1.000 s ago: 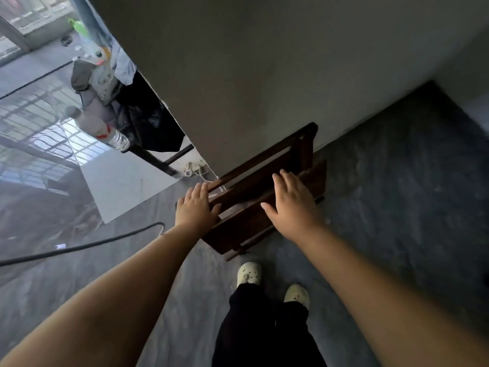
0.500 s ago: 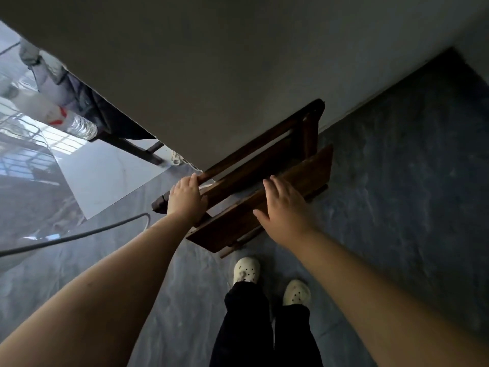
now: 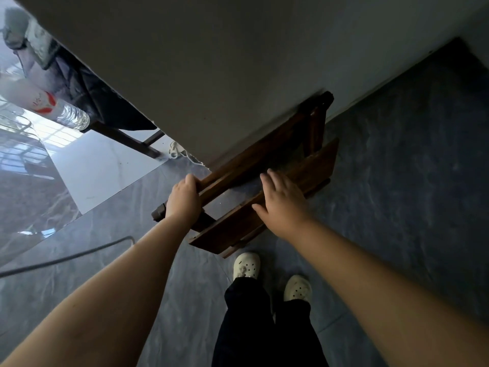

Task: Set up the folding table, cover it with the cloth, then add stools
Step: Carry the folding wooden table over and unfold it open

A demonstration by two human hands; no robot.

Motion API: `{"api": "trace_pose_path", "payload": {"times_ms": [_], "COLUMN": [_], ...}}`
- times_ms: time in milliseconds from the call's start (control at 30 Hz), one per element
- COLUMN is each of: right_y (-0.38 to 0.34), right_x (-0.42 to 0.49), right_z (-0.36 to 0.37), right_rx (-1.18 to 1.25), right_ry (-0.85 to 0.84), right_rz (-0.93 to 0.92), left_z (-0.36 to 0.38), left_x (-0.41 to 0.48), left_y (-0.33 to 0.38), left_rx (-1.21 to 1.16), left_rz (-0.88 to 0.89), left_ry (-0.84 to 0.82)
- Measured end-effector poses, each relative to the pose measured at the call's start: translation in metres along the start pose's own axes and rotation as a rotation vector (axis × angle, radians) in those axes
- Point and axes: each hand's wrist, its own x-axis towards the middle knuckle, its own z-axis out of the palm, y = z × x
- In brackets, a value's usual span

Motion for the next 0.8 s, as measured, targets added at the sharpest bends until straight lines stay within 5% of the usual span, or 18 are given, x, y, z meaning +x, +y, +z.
{"api": "trace_pose_path", "payload": {"times_ms": [367,567,800], "right_y": [0.012,0.02,0.051], "right_x": [0.002,-0.024,-0.092], "right_z": [0.027,0.033,0.059], "right_rx": [-0.364,-0.398,-0.457], "right_ry": [-0.049,0.026,-0.081], "right_rz": [-0.129,-0.108,-0.007], "left_z": [0.041,0.061,0.101], "left_x": [-0.106,-0.139,-0.208], "left_y": [0.018,0.029,0.06], "left_rx": [-0.121,-0.02,-0.063], "left_rz": [0.059,0.109,0.081], "left_ry": [-0.033,-0.118,-0.212]}}
